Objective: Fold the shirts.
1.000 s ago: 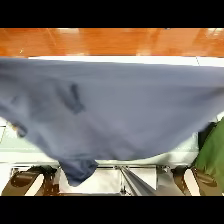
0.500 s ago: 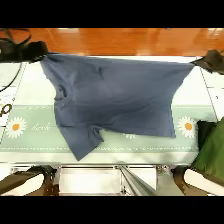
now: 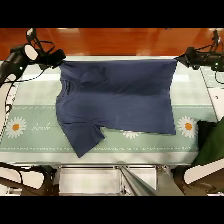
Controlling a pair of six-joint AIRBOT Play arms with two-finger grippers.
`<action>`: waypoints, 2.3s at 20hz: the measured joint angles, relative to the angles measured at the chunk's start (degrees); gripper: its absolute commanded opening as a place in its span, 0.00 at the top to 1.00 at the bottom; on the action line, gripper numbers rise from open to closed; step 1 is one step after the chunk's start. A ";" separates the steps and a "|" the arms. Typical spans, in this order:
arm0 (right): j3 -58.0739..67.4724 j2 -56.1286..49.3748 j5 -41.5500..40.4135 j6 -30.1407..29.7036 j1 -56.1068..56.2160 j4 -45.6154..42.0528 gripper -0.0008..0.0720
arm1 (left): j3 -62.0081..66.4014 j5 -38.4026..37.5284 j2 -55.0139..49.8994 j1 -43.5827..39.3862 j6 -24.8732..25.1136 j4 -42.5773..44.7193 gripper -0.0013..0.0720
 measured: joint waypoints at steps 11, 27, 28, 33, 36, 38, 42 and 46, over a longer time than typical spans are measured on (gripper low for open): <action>0.59 -2.49 18.73 2.91 0.39 -13.70 0.94 | 1.25 -24.70 -2.34 3.54 12.13 -4.39 0.96; -2.40 -0.44 24.41 10.27 -0.66 -19.96 0.42 | -4.04 -34.91 -0.94 6.45 15.43 -7.72 0.29; -2.45 0.92 25.40 10.69 -1.51 -20.28 0.42 | -4.09 -35.80 0.57 7.61 15.28 -7.87 0.29; -14.38 12.92 24.70 11.50 -6.05 -22.91 0.42 | -14.38 -37.07 13.33 14.36 15.85 -8.20 0.29; -30.47 23.41 21.07 7.58 -6.95 -18.62 0.42 | -30.53 -34.14 23.82 20.52 16.61 -10.36 0.29; -41.05 30.58 18.56 4.44 -7.28 -14.75 0.42 | -42.14 -32.17 29.75 25.11 18.78 -16.04 0.29; -54.53 42.01 15.78 1.16 -7.45 -10.43 0.42 | -58.55 -30.12 35.91 30.62 24.92 -26.71 0.29; -58.77 47.71 15.98 0.11 -7.50 -7.80 0.42 | -65.59 -27.91 37.46 32.17 27.80 -30.80 0.29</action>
